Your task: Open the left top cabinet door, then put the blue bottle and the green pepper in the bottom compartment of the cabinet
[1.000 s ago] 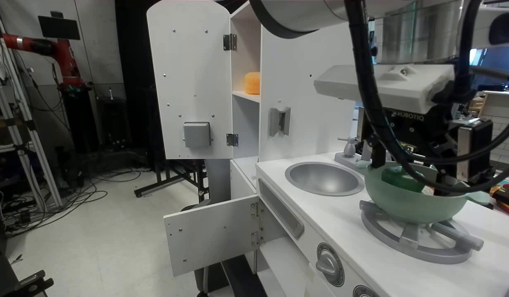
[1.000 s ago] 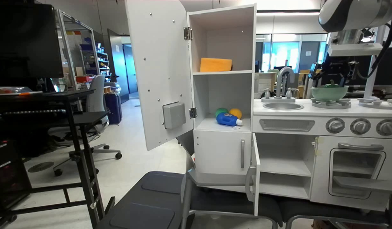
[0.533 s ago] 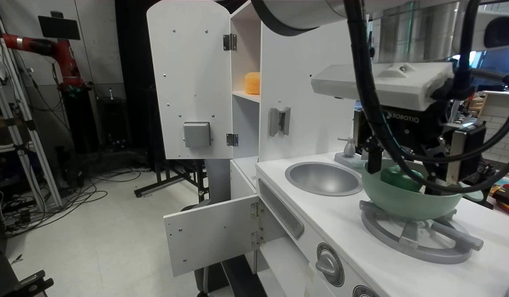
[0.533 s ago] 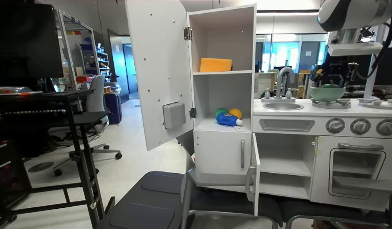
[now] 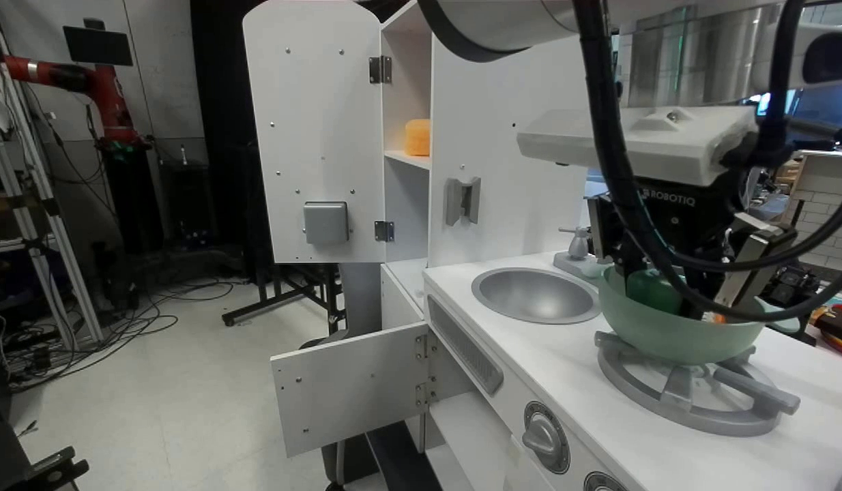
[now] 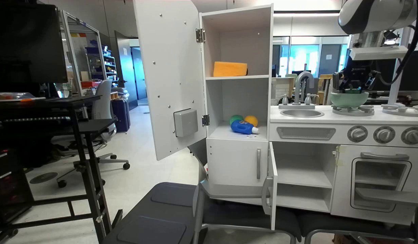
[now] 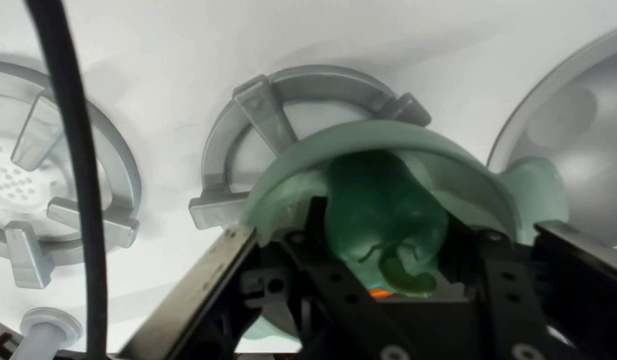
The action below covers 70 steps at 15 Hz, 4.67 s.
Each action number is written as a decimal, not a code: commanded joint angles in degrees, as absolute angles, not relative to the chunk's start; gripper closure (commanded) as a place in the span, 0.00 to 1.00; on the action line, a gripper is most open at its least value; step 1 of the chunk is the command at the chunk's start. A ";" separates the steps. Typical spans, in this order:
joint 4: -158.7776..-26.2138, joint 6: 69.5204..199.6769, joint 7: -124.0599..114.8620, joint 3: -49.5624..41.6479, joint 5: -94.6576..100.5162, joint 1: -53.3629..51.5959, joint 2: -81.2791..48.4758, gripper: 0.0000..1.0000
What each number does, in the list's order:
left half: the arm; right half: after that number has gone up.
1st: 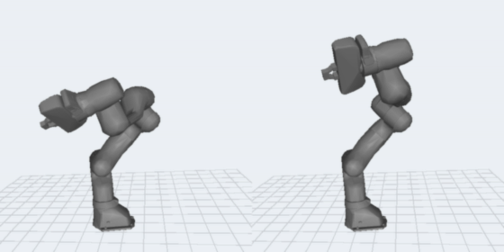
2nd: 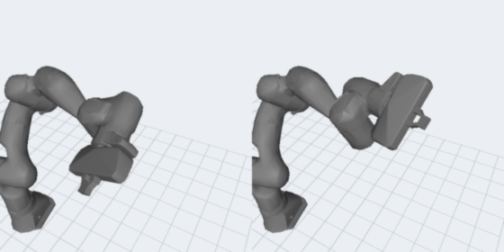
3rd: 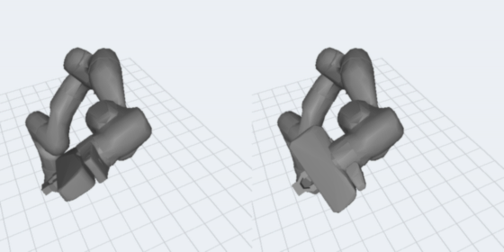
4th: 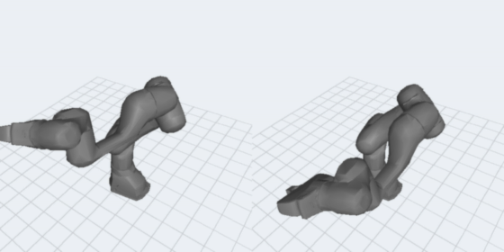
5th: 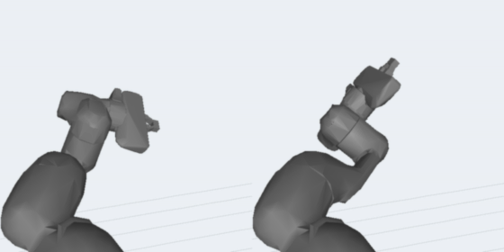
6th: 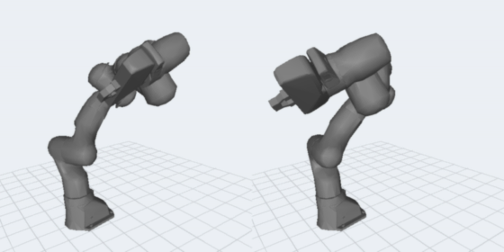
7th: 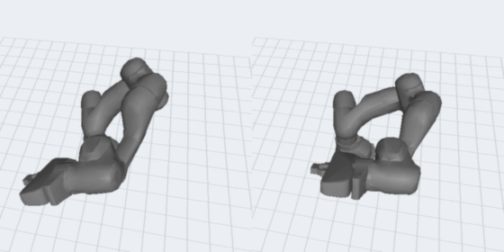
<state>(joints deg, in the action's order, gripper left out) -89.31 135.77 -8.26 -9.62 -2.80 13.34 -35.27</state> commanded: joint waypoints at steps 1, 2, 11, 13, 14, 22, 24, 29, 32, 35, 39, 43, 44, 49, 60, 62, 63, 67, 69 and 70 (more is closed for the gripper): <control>-89.78 133.09 -5.47 -8.63 -4.08 14.15 -33.04 0.78; -91.19 132.37 -5.57 -8.94 -3.54 13.62 -31.01 0.78; -106.14 130.20 4.03 -5.80 -1.30 8.96 -11.90 0.78; -108.50 128.19 5.09 -4.04 0.03 6.10 -8.37 0.78; -108.88 126.45 5.11 -2.96 0.91 4.49 -7.00 0.78; -105.12 121.94 -3.05 5.09 12.71 -6.72 -5.77 0.78; -101.97 121.95 -6.87 6.28 16.94 -8.76 -9.33 0.78; -95.49 122.04 -19.06 5.63 32.45 -15.28 -21.17 0.78; -90.56 121.17 -24.40 3.17 39.67 -18.92 -29.38 0.78; -86.03 121.16 -29.00 0.15 45.77 -21.46 -36.47 0.78; -78.57 121.63 -32.12 -3.05 50.41 -22.21 -46.19 0.78; -68.08 120.63 -32.66 -5.42 53.39 -22.50 -56.50 0.78; -64.96 120.28 -32.08 -5.88 53.67 -22.49 -58.93 0.78; -50.91 119.47 -29.97 -8.91 55.42 -22.53 -69.03 0.78; -26.20 114.05 -22.63 -14.45 53.64 -17.00 -85.49 0.78; -26.18 114.11 -22.94 -14.29 54.17 -16.13 -85.42 0.28; -25.99 114.21 -22.95 -14.27 54.20 -15.89 -85.53 0.26; -25.75 114.39 -22.80 -14.05 54.14 -15.66 -85.50 0.01; -25.78 114.50 -22.40 -13.81 53.97 -15.68 -85.23 0.00; -25.80 114.55 -22.03 -13.57 53.82 -15.78 -84.94 0.00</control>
<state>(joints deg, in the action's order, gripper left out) -29.37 115.77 -24.65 -13.61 54.67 -16.33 -84.00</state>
